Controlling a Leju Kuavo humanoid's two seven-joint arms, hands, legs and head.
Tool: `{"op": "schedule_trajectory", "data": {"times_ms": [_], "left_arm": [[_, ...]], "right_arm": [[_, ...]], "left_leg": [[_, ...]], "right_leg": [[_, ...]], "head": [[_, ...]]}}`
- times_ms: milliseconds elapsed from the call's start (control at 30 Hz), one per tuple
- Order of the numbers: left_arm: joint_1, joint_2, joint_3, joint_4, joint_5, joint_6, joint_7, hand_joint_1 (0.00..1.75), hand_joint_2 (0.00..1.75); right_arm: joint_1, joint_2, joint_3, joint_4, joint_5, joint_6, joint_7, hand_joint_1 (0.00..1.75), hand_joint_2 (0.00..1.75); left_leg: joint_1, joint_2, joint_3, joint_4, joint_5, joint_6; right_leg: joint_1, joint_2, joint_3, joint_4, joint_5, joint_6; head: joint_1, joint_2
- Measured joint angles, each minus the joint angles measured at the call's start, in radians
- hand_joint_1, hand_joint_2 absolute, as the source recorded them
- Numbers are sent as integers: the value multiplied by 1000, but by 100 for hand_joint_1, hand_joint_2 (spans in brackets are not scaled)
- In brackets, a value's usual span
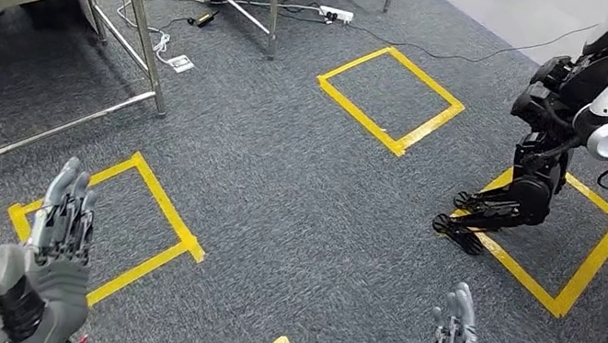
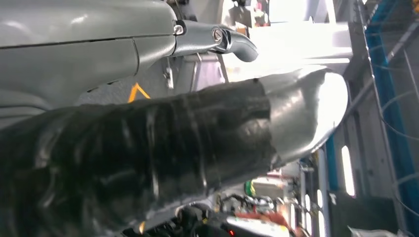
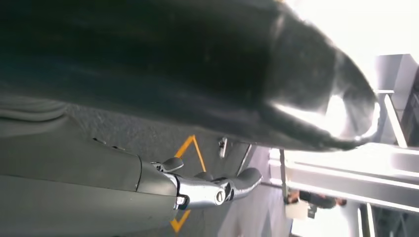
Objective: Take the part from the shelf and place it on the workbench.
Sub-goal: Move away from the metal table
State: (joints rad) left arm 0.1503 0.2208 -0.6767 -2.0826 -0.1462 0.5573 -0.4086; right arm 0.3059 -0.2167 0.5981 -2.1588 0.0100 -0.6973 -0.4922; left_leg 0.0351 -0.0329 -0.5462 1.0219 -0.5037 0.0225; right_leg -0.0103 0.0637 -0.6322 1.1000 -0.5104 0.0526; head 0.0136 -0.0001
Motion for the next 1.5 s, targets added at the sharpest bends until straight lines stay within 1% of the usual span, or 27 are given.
{"op": "schedule_trajectory", "data": {"times_ms": [33,67,133,167,200,267,333,400,433,500,567,633,667,700,767,833,900,933,1000,1067,1133,1167,1200,1267,1333,1433,1500], "left_arm": [[1,0,0,0,-1,0,0,0,0],[3,0,0,0,-1,0,1,0,0],[5,0,0,0,-2,1,1,0,0],[5,0,0,0,-2,1,1,0,0],[5,0,0,0,-2,1,1,0,0],[5,0,0,0,-3,2,1,0,0],[5,0,0,0,-4,3,1,0,0],[5,0,0,0,-4,3,1,0,0],[4,0,0,-1,-4,3,1,0,0],[3,0,0,-1,-5,3,2,0,0],[5,1,0,-1,-6,3,3,0,0],[8,2,1,0,-6,4,4,0,0],[8,2,1,0,-6,4,4,0,0],[8,2,1,0,-6,4,4,0,0],[7,2,1,-1,-6,4,6,0,0],[7,2,1,-3,-6,4,10,0,0],[6,4,2,-8,-8,3,17,0,0],[4,4,3,-11,-9,3,21,0,0],[2,5,4,-17,-10,2,29,0,0],[2,5,5,-22,-11,2,36,0,0],[3,5,6,-23,-13,0,41,0,0],[2,5,7,-24,-14,0,43,0,0],[2,5,7,-25,-15,-1,45,0,0],[0,5,8,-29,-16,-2,46,0,0],[-1,5,8,-33,-18,-3,46,0,0],[-5,5,10,-35,-19,-3,48,0,0],[-6,6,12,-37,-19,-3,49,0,0]], "right_arm": [[0,0,-1,0,0,0,0,0,0],[0,0,-3,0,0,0,0,0,0],[3,0,-6,1,0,0,0,0,0],[4,0,-8,1,0,0,0,0,0],[5,0,-10,0,0,0,0,0,0],[5,0,-11,0,0,0,0,0,0],[5,1,-12,-1,0,0,-1,0,0],[7,1,-13,-3,0,0,-2,0,0],[9,2,-13,-4,0,0,-2,0,0],[9,4,-14,-6,0,0,-1,0,0],[7,4,-14,-6,0,0,2,0,0],[5,5,-14,-6,0,0,4,0,0],[5,5,-14,-5,0,0,5,0,0],[5,5,-14,-5,0,0,5,0,0],[5,5,-14,-6,0,0,8,0,0],[3,5,-15,-7,3,0,14,0,0],[3,5,-16,-10,7,0,24,0,0],[3,4,-17,-13,9,0,30,0,0],[-1,4,-19,-17,12,0,40,0,0],[-8,4,-20,-19,14,0,49,0,0],[-12,3,-21,-19,17,0,58,0,0],[-13,3,-21,-20,19,0,61,0,0],[-14,3,-21,-20,20,0,64,0,0],[-16,3,-21,-23,21,0,66,0,0],[-20,3,-22,-26,21,0,67,0,0],[-19,3,-24,-30,22,0,69,0,0],[-19,2,-24,-34,22,0,70,0,0]], "left_leg": [[-2,14,2,0,-2,4],[-5,29,3,0,-4,7],[-9,58,5,0,-8,9],[-11,71,7,0,-11,9],[-14,83,10,0,-13,9],[-18,103,17,-1,-19,5],[-18,118,22,-2,-23,-5],[-16,130,30,-8,-26,-17],[-15,122,32,-5,-31,-22],[-13,81,12,45,-63,-30],[-12,46,-46,160,-112,-35],[-11,39,-96,237,-122,-40],[-10,37,-100,227,-101,-41],[-8,31,-86,183,-64,-42],[-1,-9,-39,67,-7,-42],[1,-43,-11,12,-1,-35],[-3,-33,-3,7,-5,-22],[-3,-22,0,3,-2,-16],[-2,1,7,-5,0,-3],[-5,28,9,-6,-2,4],[-8,57,10,-6,-6,7],[-8,70,12,-6,-8,6],[-8,82,15,-6,-11,5],[-11,104,23,-6,-17,-2],[-15,120,28,-6,-23,-12],[-15,139,33,-9,-29,-28],[-11,102,19,26,-54,-35]], "right_leg": [[0,-30,-31,61,-28,4],[-2,-45,-65,124,-52,7],[-3,-54,-97,182,-61,7],[-3,-56,-86,158,-40,4],[-1,-62,-56,100,-9,-1],[9,-96,10,-29,36,-19],[20,-115,36,-82,46,-33],[22,-97,44,-89,50,-42],[19,-87,54,-100,54,-46],[12,-69,77,-119,64,-54],[11,-51,78,-122,67,-59],[11,-28,78,-121,65,-61],[11,-14,79,-119,64,-59],[10,-1,79,-115,61,-57],[9,26,75,-99,52,-47],[6,47,63,-85,46,-33],[0,67,46,-83,49,-19],[-1,60,39,-79,48,-14],[0,13,10,-28,21,-5],[-2,-38,-51,93,-33,1],[-5,-51,-100,188,-61,5],[-6,-54,-100,187,-49,5],[-6,-59,-79,148,-23,4],[-1,-93,-8,13,32,-3],[8,-121,39,-68,51,-14],[12,-98,48,-82,54,-30],[8,-79,57,-94,59,-42]], "head": [[8,0],[13,0],[20,0],[23,0],[27,0],[29,0],[27,0],[28,0],[27,0],[18,0],[3,0],[-5,0],[-8,0],[-11,0],[-18,0],[-19,0],[-16,0],[-15,0],[-5,0],[10,0],[17,0],[20,0],[23,0],[29,0],[30,0],[24,0],[17,0]]}}
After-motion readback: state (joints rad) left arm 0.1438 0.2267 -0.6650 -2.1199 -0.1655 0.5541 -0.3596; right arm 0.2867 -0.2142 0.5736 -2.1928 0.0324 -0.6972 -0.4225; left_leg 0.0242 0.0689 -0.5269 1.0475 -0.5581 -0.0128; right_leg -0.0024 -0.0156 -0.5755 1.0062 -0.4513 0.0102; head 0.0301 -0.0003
